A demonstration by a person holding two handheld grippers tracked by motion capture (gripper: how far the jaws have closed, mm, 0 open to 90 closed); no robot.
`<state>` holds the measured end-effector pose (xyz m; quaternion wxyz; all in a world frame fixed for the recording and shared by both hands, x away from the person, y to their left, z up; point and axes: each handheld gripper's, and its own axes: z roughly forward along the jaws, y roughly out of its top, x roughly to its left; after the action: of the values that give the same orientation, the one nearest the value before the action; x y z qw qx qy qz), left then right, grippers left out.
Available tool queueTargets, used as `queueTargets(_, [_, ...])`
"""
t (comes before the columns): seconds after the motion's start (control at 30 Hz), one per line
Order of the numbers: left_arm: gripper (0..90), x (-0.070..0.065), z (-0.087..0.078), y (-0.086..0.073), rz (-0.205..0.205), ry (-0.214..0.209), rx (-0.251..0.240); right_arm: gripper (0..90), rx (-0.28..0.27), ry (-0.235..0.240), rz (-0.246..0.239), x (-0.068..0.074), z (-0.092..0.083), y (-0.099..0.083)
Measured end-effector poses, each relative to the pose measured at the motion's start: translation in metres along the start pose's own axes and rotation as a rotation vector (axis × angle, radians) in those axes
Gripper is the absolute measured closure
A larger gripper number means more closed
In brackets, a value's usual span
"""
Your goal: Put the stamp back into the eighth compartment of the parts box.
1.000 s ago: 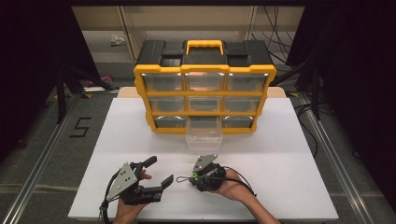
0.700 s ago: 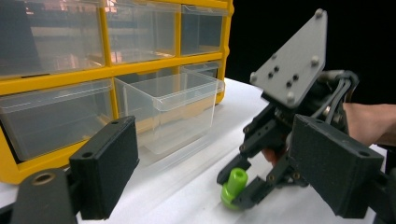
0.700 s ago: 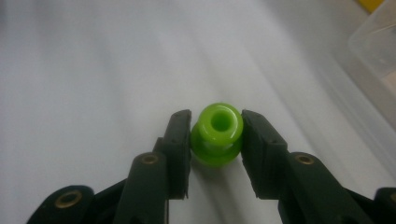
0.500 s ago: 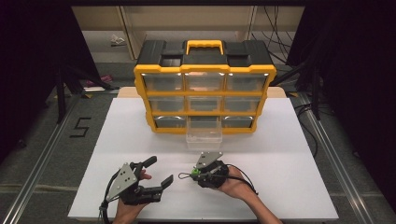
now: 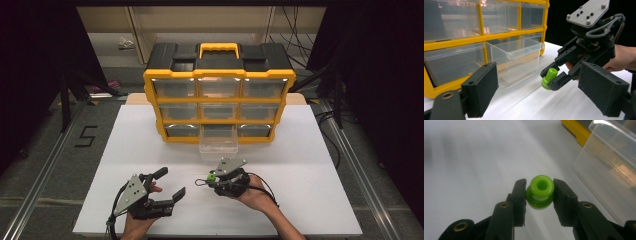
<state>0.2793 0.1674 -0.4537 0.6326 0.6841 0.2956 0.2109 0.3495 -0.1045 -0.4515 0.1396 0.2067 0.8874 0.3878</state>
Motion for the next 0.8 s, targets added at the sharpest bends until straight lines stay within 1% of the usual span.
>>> queueTargets(0.33, [15.6,0.000,0.000,0.000,-0.001,0.001,0.002,64.7,-0.054,-0.019,-0.005,-0.002,-0.009,0.004])
queueTargets(0.8, [15.6,0.001,0.000,-0.001,0.000,0.008,0.000,64.7,-0.094,-0.041,-0.006,-0.006,-0.016,0.010])
